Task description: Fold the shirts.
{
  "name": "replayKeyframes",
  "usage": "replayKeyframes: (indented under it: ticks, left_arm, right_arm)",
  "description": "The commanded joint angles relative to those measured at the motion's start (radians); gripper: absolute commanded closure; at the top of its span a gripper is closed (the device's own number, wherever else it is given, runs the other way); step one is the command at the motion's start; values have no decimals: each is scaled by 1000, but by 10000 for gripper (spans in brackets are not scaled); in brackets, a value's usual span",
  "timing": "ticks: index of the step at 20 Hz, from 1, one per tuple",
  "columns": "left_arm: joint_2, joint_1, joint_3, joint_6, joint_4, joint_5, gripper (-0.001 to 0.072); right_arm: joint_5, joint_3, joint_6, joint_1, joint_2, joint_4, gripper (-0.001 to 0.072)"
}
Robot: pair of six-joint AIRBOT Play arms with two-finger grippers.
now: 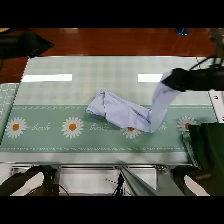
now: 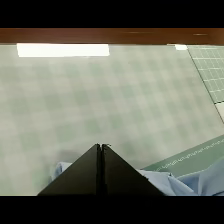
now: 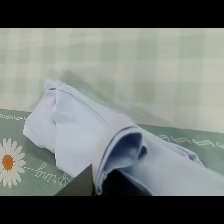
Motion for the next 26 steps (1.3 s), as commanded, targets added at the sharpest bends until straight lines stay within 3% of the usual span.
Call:
replayKeyframes:
  ticks: [1, 8, 9, 11, 12, 14, 16, 22, 23, 24, 26]
  left_arm:
    - [53, 58, 0, -3, 7, -64, 688]
    - [80, 58, 0, -2, 8, -130, 688]
    - [80, 58, 0, -2, 8, -134, 687]
    - [80, 58, 0, -2, 11, -134, 687]
    - [79, 58, 0, -2, 22, -134, 687]
    - [79, 58, 0, -2, 53, -134, 687]
    - [79, 59, 0, -2, 95, -134, 687]
    - [75, 59, 0, -2, 241, -135, 686]
    - [75, 59, 0, -2, 253, -140, 686]
    - [75, 59, 0, -2, 261, -142, 686]
    - [74, 59, 0, -2, 265, -141, 686]
  right_arm:
    - [-204, 1, 60, 172, -174, -23, 686]
    - [-610, 1, 54, 420, -475, 200, 678]
    - [-663, 1, 42, 452, -500, 242, 571]
    - [-728, 1, 29, 498, -526, 285, 267]
    - [-724, 1, 27, 506, -525, 278, 230]
    - [-638, 1, -27, 482, -505, 267, 230]
    - [-454, 1, -38, 404, -450, 153, 230]
    - [140, -19, -54, 13, -243, -459, 228]
    - [179, -53, -79, -80, -218, -473, 206]
    - [189, -103, -90, -175, -196, -418, 139]
    - [160, -228, -123, -325, -170, -168, 106]
